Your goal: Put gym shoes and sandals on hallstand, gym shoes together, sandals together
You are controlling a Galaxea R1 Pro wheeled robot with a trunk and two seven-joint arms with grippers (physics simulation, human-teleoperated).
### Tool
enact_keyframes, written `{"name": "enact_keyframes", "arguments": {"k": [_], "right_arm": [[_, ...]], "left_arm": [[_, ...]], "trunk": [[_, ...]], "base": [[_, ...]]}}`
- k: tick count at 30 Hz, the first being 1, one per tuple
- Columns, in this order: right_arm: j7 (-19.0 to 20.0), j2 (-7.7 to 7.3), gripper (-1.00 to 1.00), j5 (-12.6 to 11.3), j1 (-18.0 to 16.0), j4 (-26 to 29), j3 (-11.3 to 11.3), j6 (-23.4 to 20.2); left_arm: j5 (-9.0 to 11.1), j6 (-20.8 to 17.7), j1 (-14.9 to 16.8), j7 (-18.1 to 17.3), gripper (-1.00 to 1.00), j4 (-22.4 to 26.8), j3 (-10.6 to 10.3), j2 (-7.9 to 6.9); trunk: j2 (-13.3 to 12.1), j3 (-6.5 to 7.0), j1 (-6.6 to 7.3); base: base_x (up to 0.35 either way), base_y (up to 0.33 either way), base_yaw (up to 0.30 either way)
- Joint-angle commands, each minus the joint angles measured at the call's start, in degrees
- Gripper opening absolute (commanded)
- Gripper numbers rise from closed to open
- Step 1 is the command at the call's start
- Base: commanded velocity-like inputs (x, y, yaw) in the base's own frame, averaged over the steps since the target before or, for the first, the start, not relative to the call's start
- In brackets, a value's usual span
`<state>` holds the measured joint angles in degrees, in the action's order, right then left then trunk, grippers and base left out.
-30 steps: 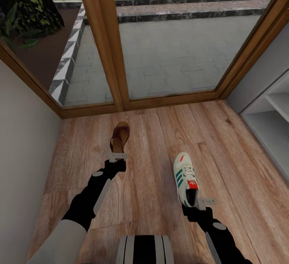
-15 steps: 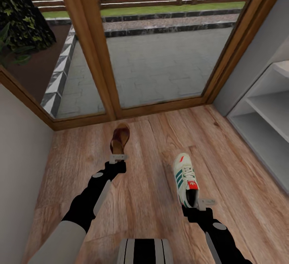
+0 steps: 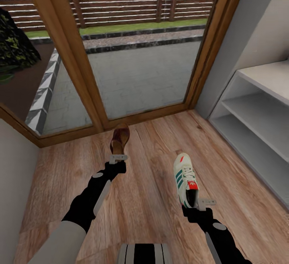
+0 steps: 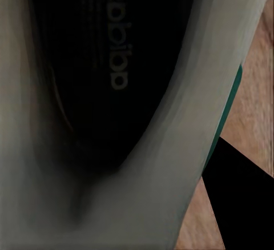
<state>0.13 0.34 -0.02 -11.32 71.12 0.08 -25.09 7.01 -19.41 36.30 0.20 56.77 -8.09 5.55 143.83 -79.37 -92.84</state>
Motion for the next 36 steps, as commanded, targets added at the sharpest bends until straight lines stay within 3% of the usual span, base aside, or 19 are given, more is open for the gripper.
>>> {"name": "enact_keyframes", "arguments": {"k": [1, 5, 16, 26, 36], "right_arm": [[0.0, 0.01, -1.00, 0.0, 0.0, 0.1, 0.0, -0.3], [0.0, 0.01, -1.00, 0.0, 0.0, 0.1, 0.0, -0.3], [0.0, 0.01, -1.00, 0.0, 0.0, 0.1, 0.0, -0.3], [0.0, 0.01, -1.00, 0.0, 0.0, 0.1, 0.0, -0.3], [0.0, 0.01, -1.00, 0.0, 0.0, 0.2, 0.0, -0.3]], "left_arm": [[0.4, -0.4, 0.0, 0.0, -1.00, 0.1, 0.0, -0.01], [0.4, -0.4, 0.0, 0.0, -1.00, 0.1, 0.0, -0.06], [0.4, -0.4, 0.0, 0.0, -1.00, 0.1, 0.0, -0.10], [0.4, -0.5, 0.0, 0.0, -1.00, 0.1, 0.0, -0.10], [0.4, -2.2, 0.0, 0.0, -1.00, 0.2, 0.1, -0.10]], "trunk": [[0.0, 0.27, 0.03], [-0.1, 1.49, 0.14], [-0.1, 2.46, 0.14], [-0.1, 3.09, 0.14], [-0.1, 3.58, 0.14]], "base": [[0.000, 0.000, -0.189], [0.000, 0.000, -0.173], [-0.003, 0.006, -0.157], [-0.075, 0.200, -0.092], [-0.004, 0.026, -0.137]]}}
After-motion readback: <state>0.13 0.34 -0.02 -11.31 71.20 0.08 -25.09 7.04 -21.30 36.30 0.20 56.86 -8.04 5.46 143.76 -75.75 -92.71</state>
